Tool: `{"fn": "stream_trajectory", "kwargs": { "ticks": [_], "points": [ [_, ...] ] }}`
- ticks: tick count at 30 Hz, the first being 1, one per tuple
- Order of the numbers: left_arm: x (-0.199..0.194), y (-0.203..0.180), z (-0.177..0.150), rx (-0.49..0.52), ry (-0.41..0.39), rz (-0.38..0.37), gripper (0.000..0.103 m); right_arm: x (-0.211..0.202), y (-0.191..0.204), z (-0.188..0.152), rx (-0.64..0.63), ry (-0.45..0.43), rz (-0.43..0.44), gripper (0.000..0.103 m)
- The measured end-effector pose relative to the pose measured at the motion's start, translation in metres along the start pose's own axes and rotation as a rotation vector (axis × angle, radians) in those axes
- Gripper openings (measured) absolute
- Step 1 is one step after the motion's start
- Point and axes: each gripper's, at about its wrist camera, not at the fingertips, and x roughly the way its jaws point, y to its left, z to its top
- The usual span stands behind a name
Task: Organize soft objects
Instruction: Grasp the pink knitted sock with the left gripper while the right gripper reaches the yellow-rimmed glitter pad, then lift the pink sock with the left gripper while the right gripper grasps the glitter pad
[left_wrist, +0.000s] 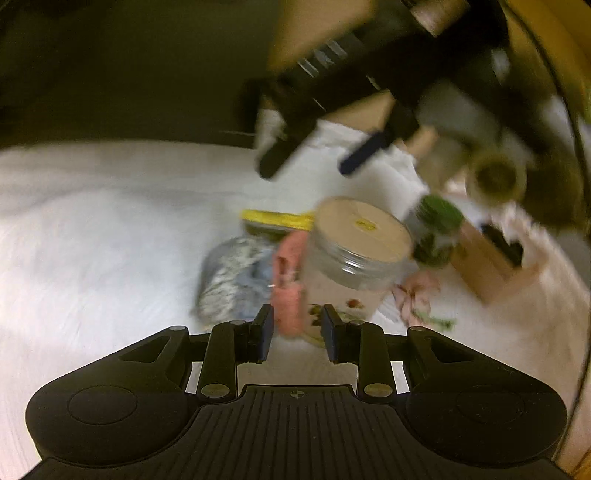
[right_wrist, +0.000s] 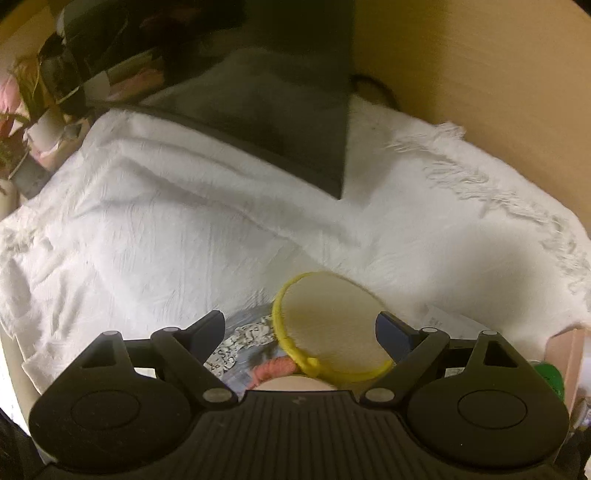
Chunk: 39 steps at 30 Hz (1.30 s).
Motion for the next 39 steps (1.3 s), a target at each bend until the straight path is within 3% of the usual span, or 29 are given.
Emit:
{"fn": "stream_trajectory", "kwargs": {
  "ticks": [3, 11, 15, 20, 25, 26, 30, 35, 39],
  "points": [
    [0.016, -0.005, 0.004, 0.068, 0.027, 0.050, 0.032, -0.008, -0.012, -0.005, 0.012, -0.017, -0.017, 0.089],
    [0.053, 0.011, 0.016, 0.068, 0.045, 0.111, 0.036, -0.019, -0.051, -0.017, 0.106, -0.019, 0.001, 0.090],
    [0.072, 0.011, 0.018, 0.072, 0.102, 0.112, 0.035, -0.007, -0.038, -0.006, 0.050, 0.000, 0.002, 0.090],
    [0.077, 0.012, 0.020, 0.081, 0.125, 0.111, 0.031, 0.043, -0.002, 0.016, -0.030, 0.112, -0.004, 0.089],
    [0.079, 0.027, 0.034, -0.043, 0.163, 0.107, 0.020, 0.088, 0.018, 0.026, -0.118, 0.237, -0.064, 0.089],
    [0.079, 0.030, 0.035, -0.071, 0.165, 0.102, 0.020, 0.089, 0.020, 0.025, -0.139, 0.243, -0.070, 0.086],
    [0.077, 0.040, 0.035, -0.142, 0.162, 0.079, 0.019, 0.078, 0.014, 0.020, -0.186, 0.226, -0.063, 0.047],
    [0.080, 0.043, 0.039, -0.173, 0.181, 0.084, 0.019, 0.044, -0.034, 0.022, -0.088, 0.129, -0.041, 0.043],
    [0.081, 0.046, 0.042, -0.191, 0.194, 0.094, 0.020, 0.027, -0.075, 0.020, 0.027, 0.088, 0.025, 0.043]
  ]
}}
